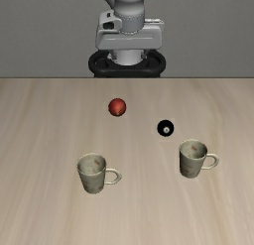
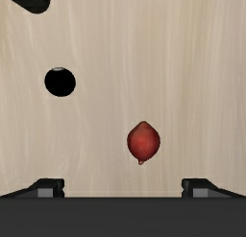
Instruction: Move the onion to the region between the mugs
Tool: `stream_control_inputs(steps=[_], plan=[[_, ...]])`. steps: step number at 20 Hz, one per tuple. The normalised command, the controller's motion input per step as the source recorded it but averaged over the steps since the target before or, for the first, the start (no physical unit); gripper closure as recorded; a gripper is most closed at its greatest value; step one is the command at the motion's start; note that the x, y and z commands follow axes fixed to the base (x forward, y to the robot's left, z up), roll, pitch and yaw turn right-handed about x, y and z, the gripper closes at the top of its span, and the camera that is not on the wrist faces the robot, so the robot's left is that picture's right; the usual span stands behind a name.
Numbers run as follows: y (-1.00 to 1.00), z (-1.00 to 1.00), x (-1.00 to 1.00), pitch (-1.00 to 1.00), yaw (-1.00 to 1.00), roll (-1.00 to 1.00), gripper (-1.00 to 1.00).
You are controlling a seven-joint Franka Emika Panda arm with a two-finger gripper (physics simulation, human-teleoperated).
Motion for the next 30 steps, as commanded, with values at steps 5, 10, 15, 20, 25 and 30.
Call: stream_control_inputs(steps=[5, 10, 15, 20, 25, 30], plan=[[-0.60, -0.40, 0.00, 0.00, 0.00, 0.00, -1.00], [0.00, -1.00, 0.00, 0.00, 0.00, 0.00, -1.00], [0.00, -1.00, 0.00, 0.00, 0.00, 0.00, -1.00], [0.00, -0.80, 0.00, 0.00, 0.00, 0.00, 1.00], [0.00, 0.20, 0.00, 0.00, 0.00, 0.00, 1.00], [0.00, 0.20, 0.80, 0.00, 0.00, 0.00, 1.00]])
